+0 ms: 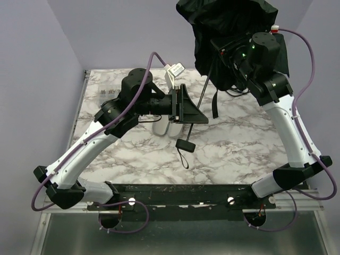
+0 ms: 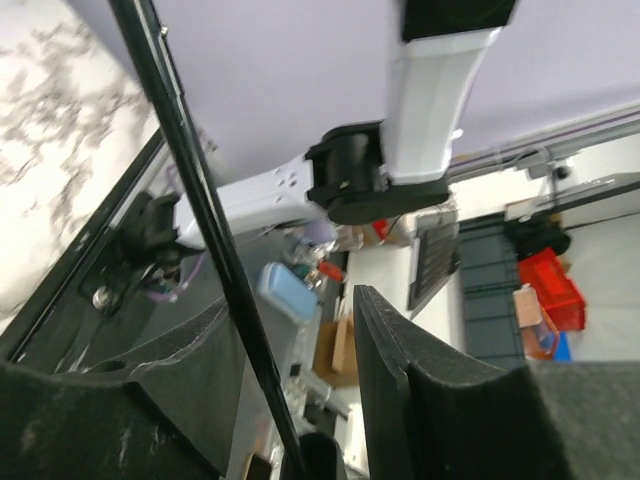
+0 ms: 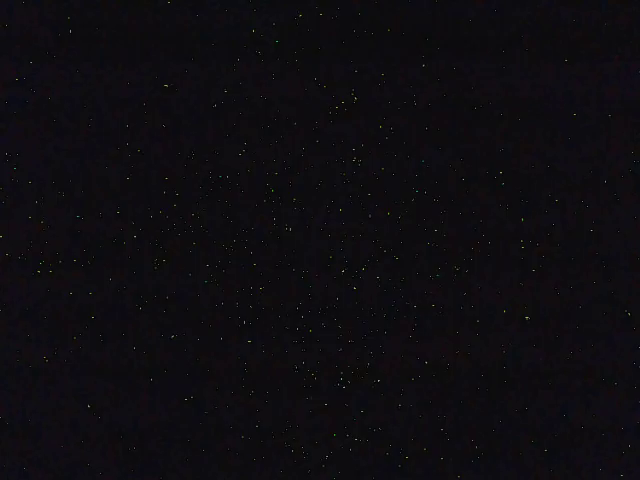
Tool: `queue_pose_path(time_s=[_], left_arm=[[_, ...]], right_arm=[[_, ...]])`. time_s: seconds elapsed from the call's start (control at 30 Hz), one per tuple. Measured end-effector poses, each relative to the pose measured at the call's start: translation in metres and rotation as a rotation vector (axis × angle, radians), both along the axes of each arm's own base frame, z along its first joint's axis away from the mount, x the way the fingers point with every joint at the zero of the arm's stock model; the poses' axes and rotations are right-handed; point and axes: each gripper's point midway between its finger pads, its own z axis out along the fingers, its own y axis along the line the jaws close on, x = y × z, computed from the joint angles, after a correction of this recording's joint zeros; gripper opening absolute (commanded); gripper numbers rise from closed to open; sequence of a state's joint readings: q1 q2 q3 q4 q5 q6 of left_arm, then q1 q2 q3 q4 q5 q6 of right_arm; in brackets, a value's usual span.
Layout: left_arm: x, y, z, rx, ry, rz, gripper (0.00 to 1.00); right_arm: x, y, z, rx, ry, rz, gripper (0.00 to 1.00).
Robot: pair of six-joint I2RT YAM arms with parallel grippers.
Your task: Open the umbrella
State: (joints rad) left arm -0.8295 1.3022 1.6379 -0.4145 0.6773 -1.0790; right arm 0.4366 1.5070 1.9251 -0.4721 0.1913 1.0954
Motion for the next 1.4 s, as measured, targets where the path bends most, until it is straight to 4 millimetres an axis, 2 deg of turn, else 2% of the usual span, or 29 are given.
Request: queue_pose_path(time_s=[0.23, 0.3, 0.43, 0.5, 0.6, 0.7, 0.87, 1.23, 1.4], left_arm=[[-0.013, 0.009, -0.041, 0.161, 0.012, -0.067, 0.42], [-0.019, 0.011, -0.047, 0.177, 0.020, -0.097, 0.34], [-0.030, 0.007, -0.064, 0.203, 0.056, -0.155, 0.08], [-0.035, 0.005, -0.070, 0.214, 0.066, -0.175, 0.00], [-0.040, -0.001, -0.071, 0.216, 0.066, -0.201, 0.00], [-0.043, -0.004, -0.071, 0.215, 0.058, -0.213, 0.00], [-0.041, -0.007, -0.065, 0.206, 0.040, -0.198, 0.00], [-0.024, -0.012, -0.053, 0.202, -0.095, -0.106, 0.00], [-0.004, -0.012, -0.059, 0.234, -0.161, -0.006, 0.00]], right_arm=[[-0.001, 0.000, 0.003, -0.028, -0.023, 0.007, 0.01], [-0.002, -0.001, 0.007, -0.028, -0.036, 0.007, 0.01], [-0.004, -0.002, 0.016, -0.017, -0.076, 0.005, 0.01], [-0.005, -0.003, 0.019, -0.017, -0.092, 0.005, 0.00], [-0.006, -0.004, 0.021, -0.020, -0.117, 0.000, 0.05], [-0.006, -0.007, 0.021, -0.021, -0.136, -0.015, 0.06], [-0.004, -0.020, 0.027, -0.021, -0.197, -0.089, 0.01], [0.004, -0.029, 0.081, -0.086, -0.437, -0.242, 0.01], [0.015, -0.019, 0.098, -0.127, -0.518, -0.273, 0.01]])
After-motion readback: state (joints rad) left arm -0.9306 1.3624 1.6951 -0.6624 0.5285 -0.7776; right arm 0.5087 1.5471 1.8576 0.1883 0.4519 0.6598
